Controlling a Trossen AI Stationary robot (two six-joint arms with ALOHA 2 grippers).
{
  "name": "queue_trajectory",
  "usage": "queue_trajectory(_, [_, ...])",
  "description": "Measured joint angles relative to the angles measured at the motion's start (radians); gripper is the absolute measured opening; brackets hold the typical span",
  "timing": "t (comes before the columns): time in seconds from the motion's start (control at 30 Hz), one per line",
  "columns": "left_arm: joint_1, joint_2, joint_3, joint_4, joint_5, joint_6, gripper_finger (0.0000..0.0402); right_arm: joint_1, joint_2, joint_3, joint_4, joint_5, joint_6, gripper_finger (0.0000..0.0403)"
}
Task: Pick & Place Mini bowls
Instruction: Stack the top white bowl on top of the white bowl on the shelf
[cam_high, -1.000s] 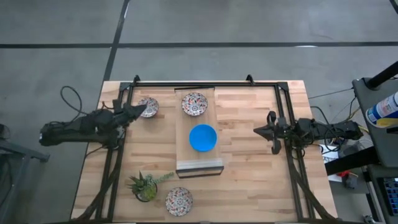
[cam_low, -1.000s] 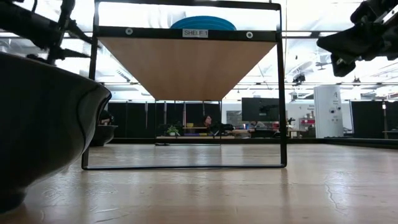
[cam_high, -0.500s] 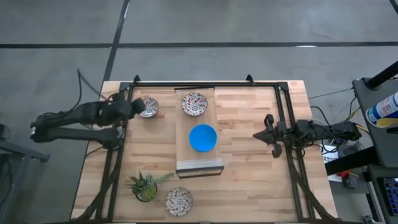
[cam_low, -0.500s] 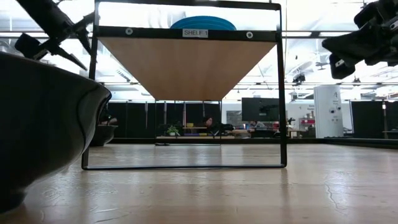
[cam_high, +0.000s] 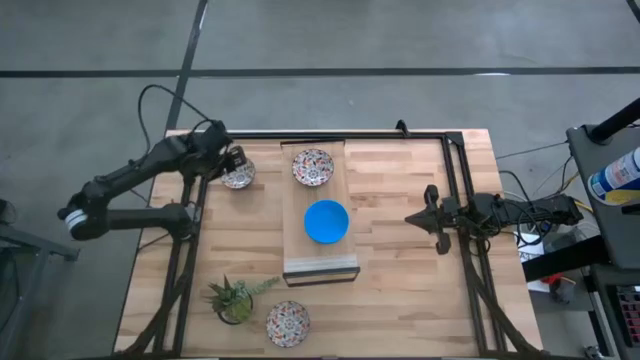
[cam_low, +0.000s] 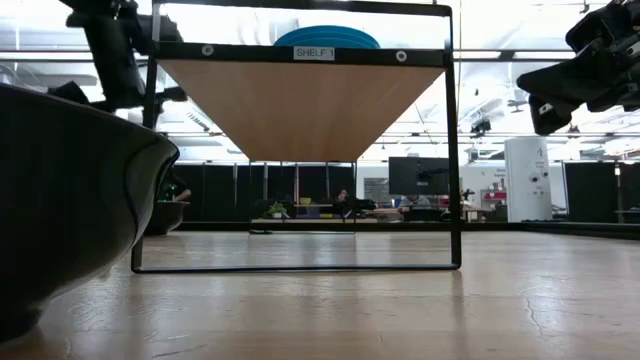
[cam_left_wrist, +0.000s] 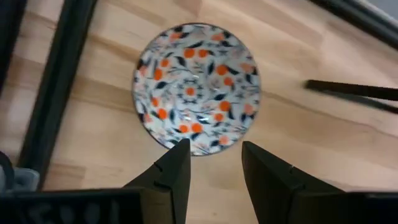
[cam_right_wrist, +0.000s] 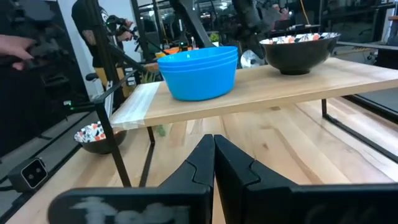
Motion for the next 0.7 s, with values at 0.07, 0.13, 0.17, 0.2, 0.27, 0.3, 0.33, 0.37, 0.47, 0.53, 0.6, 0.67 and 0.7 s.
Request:
queue_trajectory(0.07, [0.074,0.022,0.0,-0.003,0.018,0.06,0.0135,0.0,0.003,0.0,0.001,0.0,0.0,0.0009])
queue_trajectory(0.13, [0.147,0.053,0.0,-0.003,0.034,0.12,0.0135,0.0,0.003,0.0,0.0,0.0,0.0,0.0009])
queue_trajectory(0.17, [0.175,0.071,0.0,-0.003,0.045,0.146,0.0135,0.0,0.005,0.0,0.0,0.0,0.001,0.0009])
queue_trajectory(0.2, [0.197,0.087,0.0,-0.004,0.058,0.162,0.0135,0.0,0.005,0.0,0.0,0.0,0.001,0.0009])
queue_trajectory(0.27, [0.229,0.124,0.0,-0.007,0.069,0.201,0.0135,0.0,0.005,0.0,0.0,0.0,-0.001,0.0009])
queue_trajectory(0.3, [0.241,0.143,0.0,-0.006,0.071,0.223,0.0135,0.0,0.005,0.0,0.0,0.0,-0.004,0.0009])
queue_trajectory(0.33, [0.249,0.165,0.0,-0.006,0.073,0.242,0.0135,0.0,0.005,0.0,0.0,0.0,-0.004,0.0009])
queue_trajectory(0.37, [0.254,0.185,0.0,-0.005,0.072,0.259,0.0135,0.0,0.005,0.0,0.0,0.0,-0.003,0.0009])
queue_trajectory(0.47, [0.266,0.242,0.0,-0.004,0.056,0.292,0.0135,0.0,0.005,0.0,0.0,0.0,0.0,0.0009])
queue_trajectory(0.53, [0.273,0.275,0.0,0.01,0.052,0.303,0.0135,0.0,0.005,0.0,0.0,0.0,-0.002,0.0009])
queue_trajectory(0.6, [0.278,0.307,0.0,0.023,0.046,0.323,0.0135,0.0,0.005,0.0,0.0,0.0,-0.004,0.0009])
queue_trajectory(0.67, [0.282,0.334,0.0,0.02,0.037,0.33,0.0135,0.0,0.005,0.0,0.0,0.0,-0.003,0.0009])
queue_trajectory(0.7, [0.284,0.345,0.0,0.022,0.033,0.332,0.0135,0.0,0.005,0.0,0.0,0.0,-0.004,0.0009])
